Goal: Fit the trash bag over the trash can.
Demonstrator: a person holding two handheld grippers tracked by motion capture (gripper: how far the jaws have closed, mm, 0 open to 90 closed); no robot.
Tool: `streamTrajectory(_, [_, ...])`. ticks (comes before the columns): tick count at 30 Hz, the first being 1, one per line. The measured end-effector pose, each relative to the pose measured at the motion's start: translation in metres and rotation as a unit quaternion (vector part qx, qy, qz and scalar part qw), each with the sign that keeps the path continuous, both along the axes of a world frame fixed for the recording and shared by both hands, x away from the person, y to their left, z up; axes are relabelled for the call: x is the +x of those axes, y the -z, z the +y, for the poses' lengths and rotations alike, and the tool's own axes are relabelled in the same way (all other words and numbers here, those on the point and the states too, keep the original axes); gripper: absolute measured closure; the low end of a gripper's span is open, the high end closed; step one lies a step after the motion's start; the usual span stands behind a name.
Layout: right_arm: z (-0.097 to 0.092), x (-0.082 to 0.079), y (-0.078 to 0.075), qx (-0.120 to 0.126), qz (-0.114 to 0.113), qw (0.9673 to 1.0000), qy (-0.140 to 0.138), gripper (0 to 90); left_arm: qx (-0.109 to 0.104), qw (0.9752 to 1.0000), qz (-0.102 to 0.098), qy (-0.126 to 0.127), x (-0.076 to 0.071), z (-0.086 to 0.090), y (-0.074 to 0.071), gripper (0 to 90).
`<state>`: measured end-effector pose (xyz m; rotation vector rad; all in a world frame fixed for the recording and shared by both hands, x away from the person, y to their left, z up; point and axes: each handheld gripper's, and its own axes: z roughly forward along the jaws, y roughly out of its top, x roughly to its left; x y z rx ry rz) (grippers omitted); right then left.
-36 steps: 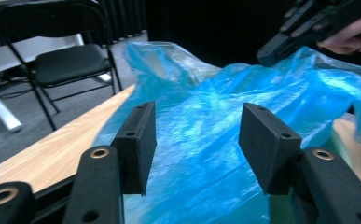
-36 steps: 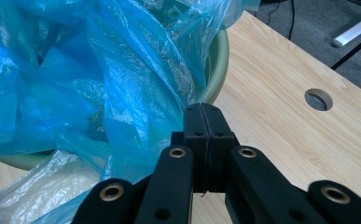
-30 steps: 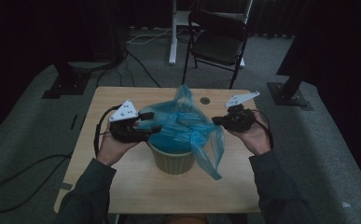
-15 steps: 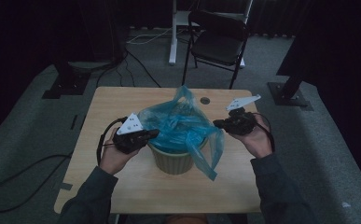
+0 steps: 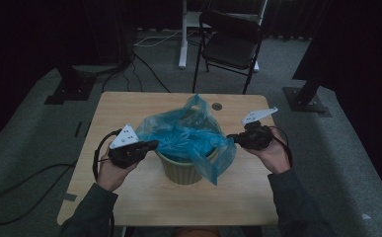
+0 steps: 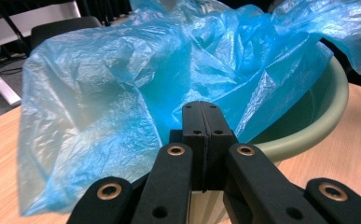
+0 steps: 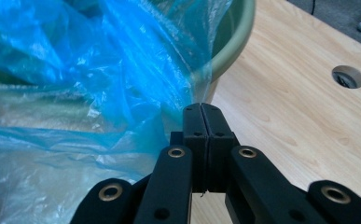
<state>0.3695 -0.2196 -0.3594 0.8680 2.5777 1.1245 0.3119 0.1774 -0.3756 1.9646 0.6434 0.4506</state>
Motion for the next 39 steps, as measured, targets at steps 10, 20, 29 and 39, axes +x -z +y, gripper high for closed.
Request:
streamTrajectory(10, [0.008,-0.003,0.005,-0.008,0.006,0.9998,-0.017,89.4,-0.009,0.9993,0.03,-0.018,0.001,0.015,0.016,89.8])
streamTrajectory(20, [0.004,-0.005,-0.013,0.02,-0.019,0.9996,-0.003,77.5,-0.005,0.9994,0.026,-0.022,0.002,0.015,0.016,89.8])
streamTrajectory(29, [0.011,-0.008,-0.027,0.064,-0.025,0.9971,-0.032,67.5,-0.005,0.9994,0.025,-0.023,0.002,0.015,0.016,89.8])
streamTrajectory(39, [0.036,-0.005,-0.023,0.088,0.006,0.9911,-0.1,69.8,-0.013,0.9993,0.026,-0.023,0.0,0.016,0.018,89.8])
